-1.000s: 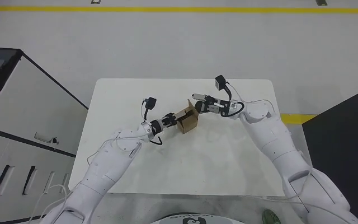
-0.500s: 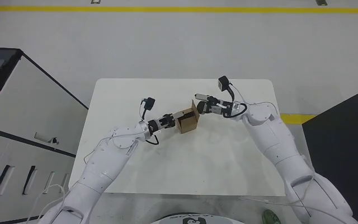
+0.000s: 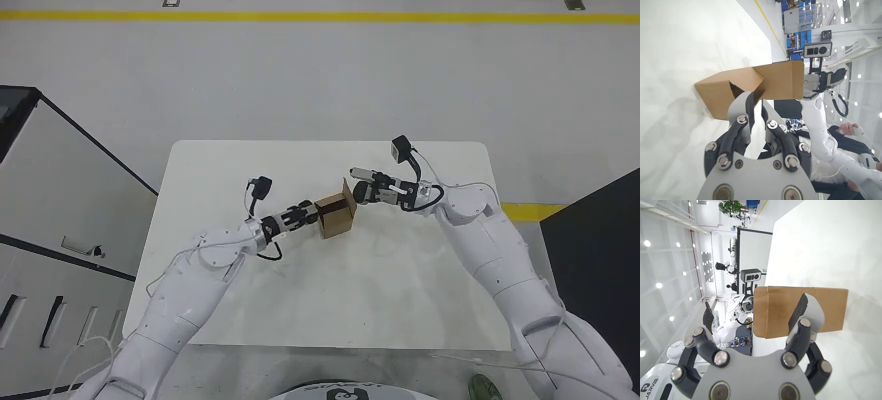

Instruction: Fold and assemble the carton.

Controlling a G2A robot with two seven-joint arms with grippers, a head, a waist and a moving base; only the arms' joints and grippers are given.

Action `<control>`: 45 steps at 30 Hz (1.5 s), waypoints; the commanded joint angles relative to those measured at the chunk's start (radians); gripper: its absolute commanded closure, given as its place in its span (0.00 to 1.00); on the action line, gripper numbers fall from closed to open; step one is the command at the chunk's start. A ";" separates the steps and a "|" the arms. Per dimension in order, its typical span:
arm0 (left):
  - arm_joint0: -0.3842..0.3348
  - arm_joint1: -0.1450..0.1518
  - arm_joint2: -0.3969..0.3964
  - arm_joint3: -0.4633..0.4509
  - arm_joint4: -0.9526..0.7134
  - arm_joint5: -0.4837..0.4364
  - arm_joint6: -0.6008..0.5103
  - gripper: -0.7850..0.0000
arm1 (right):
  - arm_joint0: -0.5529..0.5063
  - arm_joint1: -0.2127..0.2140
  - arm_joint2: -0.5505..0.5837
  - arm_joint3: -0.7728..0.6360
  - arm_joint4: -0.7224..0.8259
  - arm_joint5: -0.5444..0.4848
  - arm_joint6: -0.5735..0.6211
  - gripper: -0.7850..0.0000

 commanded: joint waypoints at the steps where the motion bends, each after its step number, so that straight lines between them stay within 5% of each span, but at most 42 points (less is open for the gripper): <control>1: 0.007 0.004 -0.003 -0.023 0.031 0.053 -0.007 1.00 | 0.000 0.000 0.000 0.000 0.000 0.000 0.000 0.00; 3: 0.006 0.006 -0.006 -0.058 0.072 0.114 -0.003 1.00 | 0.000 0.000 0.000 0.000 0.000 0.000 0.000 0.00; 10: 0.007 0.006 -0.005 -0.067 0.076 0.110 0.000 1.00 | 0.000 0.000 0.000 0.000 0.000 0.000 0.000 0.00; 12: 0.007 0.005 0.005 -0.064 0.148 0.138 0.071 1.00 | 0.000 0.000 0.000 0.000 0.000 0.000 0.000 0.00; 20: -0.045 -0.030 0.089 -0.024 0.165 0.370 0.165 1.00 | 0.000 0.000 0.000 0.000 0.000 0.000 0.000 0.00; 45: -0.045 -0.041 0.124 -0.024 0.220 0.387 0.097 1.00 | 0.000 0.000 0.000 0.000 0.000 0.000 0.000 0.00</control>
